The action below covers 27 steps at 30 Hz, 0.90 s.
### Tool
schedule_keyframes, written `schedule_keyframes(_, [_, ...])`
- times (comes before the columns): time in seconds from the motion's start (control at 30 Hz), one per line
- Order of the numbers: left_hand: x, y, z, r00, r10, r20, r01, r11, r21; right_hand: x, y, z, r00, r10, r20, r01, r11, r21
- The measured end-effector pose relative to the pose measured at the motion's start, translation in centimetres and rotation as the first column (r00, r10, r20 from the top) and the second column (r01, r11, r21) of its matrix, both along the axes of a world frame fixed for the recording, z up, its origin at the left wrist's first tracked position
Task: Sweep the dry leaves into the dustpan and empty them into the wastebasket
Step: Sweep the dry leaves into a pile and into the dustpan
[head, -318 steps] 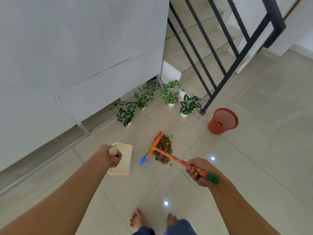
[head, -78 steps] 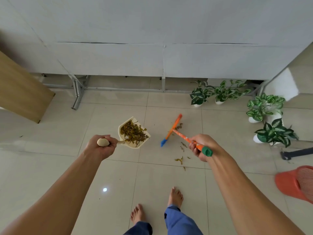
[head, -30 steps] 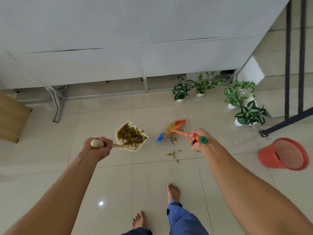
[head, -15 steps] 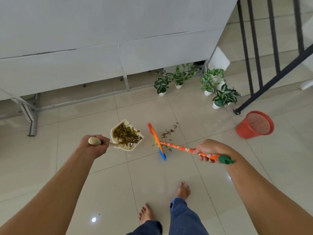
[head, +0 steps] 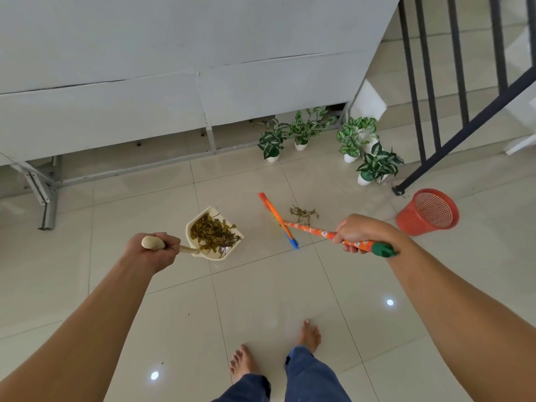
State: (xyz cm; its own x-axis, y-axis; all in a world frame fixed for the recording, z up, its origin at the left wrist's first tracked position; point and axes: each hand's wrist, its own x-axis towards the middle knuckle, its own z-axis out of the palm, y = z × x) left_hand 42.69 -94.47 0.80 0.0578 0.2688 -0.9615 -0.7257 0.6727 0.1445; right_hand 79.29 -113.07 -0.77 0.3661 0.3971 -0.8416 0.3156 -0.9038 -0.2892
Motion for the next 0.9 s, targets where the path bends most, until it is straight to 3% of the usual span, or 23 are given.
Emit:
schedule_keyframes(0.03, [0.2, 0.6, -0.9, 0.994, -0.030, 0.107, 0.028, 0.999, 0.025, 0.4, -0.5, 0.3, 1.000, -0.017, -0.026, 0.017, 1.000, 0.012])
schedule_keyframes(0.07, [0.6, 0.4, -1.4, 0.994, -0.099, 0.034, 0.100, 0.995, -0.005, 0.8, -0.9, 0.5, 0.998, -0.040, -0.058, 0.042, 0.999, 0.023])
schedule_keyframes(0.2, [2.7, 0.1, -1.8, 0.997, -0.070, 0.043, 0.067, 0.996, 0.056, 2.0, -1.8, -0.9, 0.956, -0.231, -0.182, 0.244, 0.968, 0.057])
schedule_keyframes(0.4, [6.8, -1.5, -1.7, 0.999, -0.024, 0.035, 0.022, 0.998, 0.060, 4.3, -1.7, -5.7, 0.740, -0.527, -0.418, 0.593, 0.804, 0.037])
schedule_keyframes(0.7, [12.6, -2.9, -1.8, 0.998, 0.008, 0.069, -0.012, 0.998, 0.054, 10.6, -4.7, -5.7, 0.769, -0.535, -0.350, 0.590, 0.805, 0.065])
schedule_keyframes(0.8, [14.3, -3.3, -2.3, 0.998, -0.008, 0.067, 0.005, 0.999, 0.051, 12.1, -4.8, -5.1, 0.693, -0.573, -0.437, 0.665, 0.742, 0.083])
schedule_keyframes(0.9, [16.3, -3.6, -2.3, 0.998, -0.034, 0.054, 0.032, 0.998, 0.047, 13.1, -3.4, -6.2, 0.513, -0.633, -0.580, 0.789, 0.614, 0.027])
